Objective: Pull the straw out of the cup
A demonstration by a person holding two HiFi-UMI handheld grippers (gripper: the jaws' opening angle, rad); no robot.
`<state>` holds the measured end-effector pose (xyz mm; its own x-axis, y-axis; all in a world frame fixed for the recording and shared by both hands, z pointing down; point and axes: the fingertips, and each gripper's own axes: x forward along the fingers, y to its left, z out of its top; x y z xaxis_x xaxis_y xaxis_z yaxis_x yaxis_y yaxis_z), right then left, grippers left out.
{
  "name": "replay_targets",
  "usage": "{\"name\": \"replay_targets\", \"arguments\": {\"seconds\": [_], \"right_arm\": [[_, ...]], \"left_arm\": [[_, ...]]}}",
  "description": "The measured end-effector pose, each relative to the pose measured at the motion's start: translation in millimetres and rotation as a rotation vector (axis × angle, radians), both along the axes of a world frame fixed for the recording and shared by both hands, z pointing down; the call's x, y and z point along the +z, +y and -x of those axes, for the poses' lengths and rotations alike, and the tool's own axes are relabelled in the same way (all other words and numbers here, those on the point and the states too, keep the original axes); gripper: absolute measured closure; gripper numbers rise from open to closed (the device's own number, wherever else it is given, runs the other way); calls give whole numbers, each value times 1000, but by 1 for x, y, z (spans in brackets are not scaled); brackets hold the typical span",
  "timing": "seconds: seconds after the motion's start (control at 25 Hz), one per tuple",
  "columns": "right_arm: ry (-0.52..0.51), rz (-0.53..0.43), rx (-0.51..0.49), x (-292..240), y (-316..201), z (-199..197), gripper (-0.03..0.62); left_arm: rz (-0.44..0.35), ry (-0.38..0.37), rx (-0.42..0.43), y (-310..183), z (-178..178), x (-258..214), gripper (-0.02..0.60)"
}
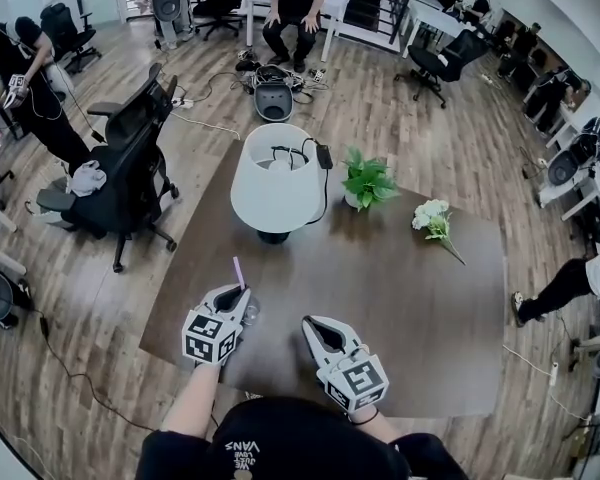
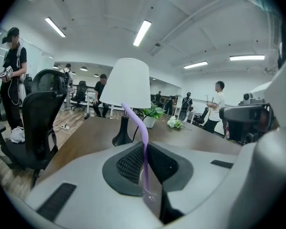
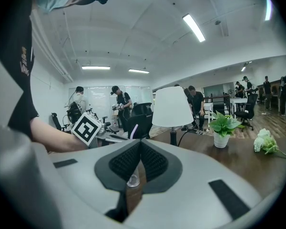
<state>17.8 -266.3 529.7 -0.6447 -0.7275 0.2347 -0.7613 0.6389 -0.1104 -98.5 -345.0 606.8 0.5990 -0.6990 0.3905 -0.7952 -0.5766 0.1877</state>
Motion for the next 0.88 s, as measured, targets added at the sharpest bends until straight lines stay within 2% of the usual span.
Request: {"name": "replay_targets", "arguments": {"seconds": [0.36,0.88], "right_arm": [[-5,-9,-11,-2,1,2,576],[-16,-23,-55,-7,10,11,577]], "left_arm": [[-35,19,-18,0,4,-16,549],[-169,59,-47,10,12,-80,549]]}}
